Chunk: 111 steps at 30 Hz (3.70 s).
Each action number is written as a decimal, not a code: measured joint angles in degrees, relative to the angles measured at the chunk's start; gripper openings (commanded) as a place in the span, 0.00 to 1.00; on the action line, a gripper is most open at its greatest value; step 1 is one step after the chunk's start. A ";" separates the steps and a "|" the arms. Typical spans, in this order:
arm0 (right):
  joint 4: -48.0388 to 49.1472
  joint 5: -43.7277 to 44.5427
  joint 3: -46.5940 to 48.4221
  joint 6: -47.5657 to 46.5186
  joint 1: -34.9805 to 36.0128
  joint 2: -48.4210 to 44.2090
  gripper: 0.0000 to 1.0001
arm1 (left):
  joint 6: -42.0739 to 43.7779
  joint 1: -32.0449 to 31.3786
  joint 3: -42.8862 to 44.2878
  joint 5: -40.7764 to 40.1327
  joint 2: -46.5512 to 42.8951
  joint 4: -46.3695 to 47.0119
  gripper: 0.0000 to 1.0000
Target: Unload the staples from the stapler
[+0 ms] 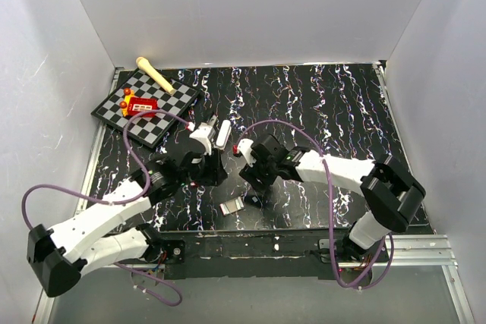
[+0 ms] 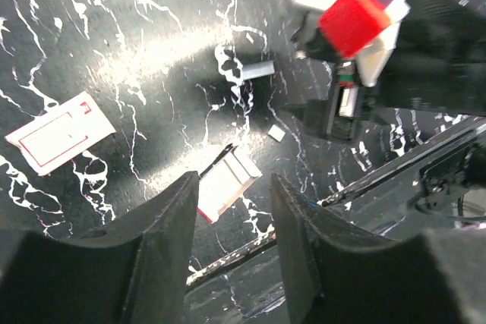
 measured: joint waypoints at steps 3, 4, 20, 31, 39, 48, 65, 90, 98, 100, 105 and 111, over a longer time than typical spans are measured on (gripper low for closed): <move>-0.57 -2.01 1.40 -2.19 -0.48 1.42 0.74 | -0.26 0.22 1.53 -1.01 -3.45 -1.66 0.47; -1.03 -2.95 1.90 -2.91 -0.72 1.73 0.73 | -0.28 0.33 2.16 -1.25 -4.35 -2.05 0.48; -6.21 -10.64 9.11 -9.79 -3.74 10.05 0.69 | -0.26 0.42 3.93 -2.12 -12.13 -4.22 0.63; -7.52 -8.39 10.60 -11.28 -3.58 12.44 0.66 | -0.20 0.44 3.93 -2.10 -11.15 -4.11 0.63; -8.39 -5.88 13.46 -12.37 -1.90 14.84 0.62 | -0.17 0.44 3.93 -2.08 -10.58 -3.91 0.63; -8.72 -5.14 13.53 -12.13 -0.39 14.88 0.52 | -0.20 0.44 3.89 -2.08 -10.58 -3.91 0.64; -11.74 -1.11 15.21 -7.32 2.25 15.63 0.17 | -0.26 0.52 3.89 -2.08 -11.58 -3.93 0.64; -15.74 -2.99 14.45 17.79 6.29 -2.54 0.14 | 1.92 0.52 7.06 -8.28 -15.45 -8.28 0.64; -12.61 -2.10 14.43 29.49 10.67 -0.15 0.18 | 3.67 0.52 7.26 -9.79 -15.50 -8.70 0.64; -11.54 -1.90 14.38 32.22 11.30 1.01 0.18 | 4.15 0.52 7.26 -9.92 -15.76 -8.61 0.65; -9.79 0.46 14.38 37.68 12.92 4.24 0.18 | 5.20 0.52 6.69 -9.94 -17.29 -7.65 0.65; -9.77 3.89 14.38 42.27 14.25 7.30 0.18 | 6.29 0.52 5.25 -9.99 -17.55 -6.75 0.65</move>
